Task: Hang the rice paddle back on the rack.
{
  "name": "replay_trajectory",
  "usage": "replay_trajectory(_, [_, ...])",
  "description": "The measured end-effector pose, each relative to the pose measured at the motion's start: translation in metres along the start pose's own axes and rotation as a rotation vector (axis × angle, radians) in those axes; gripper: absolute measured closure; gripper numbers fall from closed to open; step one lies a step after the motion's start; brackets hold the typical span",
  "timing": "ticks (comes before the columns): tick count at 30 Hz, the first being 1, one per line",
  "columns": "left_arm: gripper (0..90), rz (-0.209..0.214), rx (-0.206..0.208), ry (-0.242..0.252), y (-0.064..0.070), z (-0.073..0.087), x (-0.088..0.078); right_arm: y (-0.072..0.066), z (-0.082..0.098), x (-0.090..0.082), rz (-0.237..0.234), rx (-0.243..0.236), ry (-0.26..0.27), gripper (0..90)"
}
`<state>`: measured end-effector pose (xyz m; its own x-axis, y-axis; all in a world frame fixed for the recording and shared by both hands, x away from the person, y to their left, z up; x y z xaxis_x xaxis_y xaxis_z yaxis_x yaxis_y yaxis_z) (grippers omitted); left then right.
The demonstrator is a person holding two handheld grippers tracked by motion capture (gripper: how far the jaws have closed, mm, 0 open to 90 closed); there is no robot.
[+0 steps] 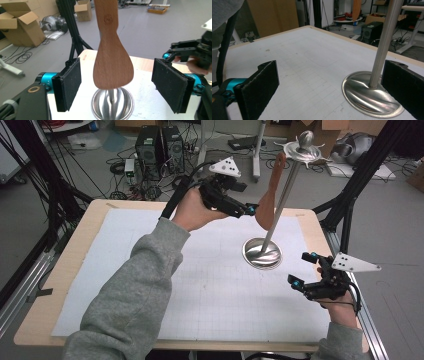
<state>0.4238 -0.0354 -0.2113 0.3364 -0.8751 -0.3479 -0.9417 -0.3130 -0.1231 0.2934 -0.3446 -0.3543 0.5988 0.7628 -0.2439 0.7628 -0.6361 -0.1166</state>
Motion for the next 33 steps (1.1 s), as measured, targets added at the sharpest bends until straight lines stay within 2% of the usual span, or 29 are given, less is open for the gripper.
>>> replay_trajectory(6, [20.3,-0.003,0.004,-0.005,0.004,0.016,-0.01,-0.001,-0.001,0.003,-0.003,-0.005,-0.004,0.2])
replay_trajectory(12, [15.2,-0.024,0.003,0.032,0.008,0.027,-0.023,-0.002,-0.002,0.002,0.001,-0.011,-0.002,0.2])
replay_trajectory(20, [15.1,-0.046,-0.009,0.036,0.011,0.045,-0.039,-0.004,-0.003,0.005,0.002,-0.018,-0.008,0.3])
replay_trajectory(22, [15.2,-0.066,-0.013,0.027,0.01,0.05,-0.043,-0.005,-0.003,0.005,0.002,-0.019,-0.011,0.3])
replay_trajectory(24, [15.4,-0.108,-0.011,0.018,0.009,0.056,-0.048,-0.005,-0.003,0.006,0.002,-0.022,-0.011,0.3])
replay_trajectory(33, [15.5,-0.16,-0.064,0.009,0.004,0.085,-0.071,-0.007,-0.004,0.011,0.007,-0.028,-0.014,0.2])
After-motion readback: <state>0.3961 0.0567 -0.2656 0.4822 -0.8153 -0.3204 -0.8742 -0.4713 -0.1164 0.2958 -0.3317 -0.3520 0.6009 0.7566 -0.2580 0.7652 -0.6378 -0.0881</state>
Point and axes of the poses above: each handheld gripper's, and its own axes: x roughly forward along the jaws, z roughly out of its underside, y roughly to its right, the point moved 2 cm from there along x, roughly forward along the jaws, and after that the axes turned 2 degrees about x, right-handed, at the moved point
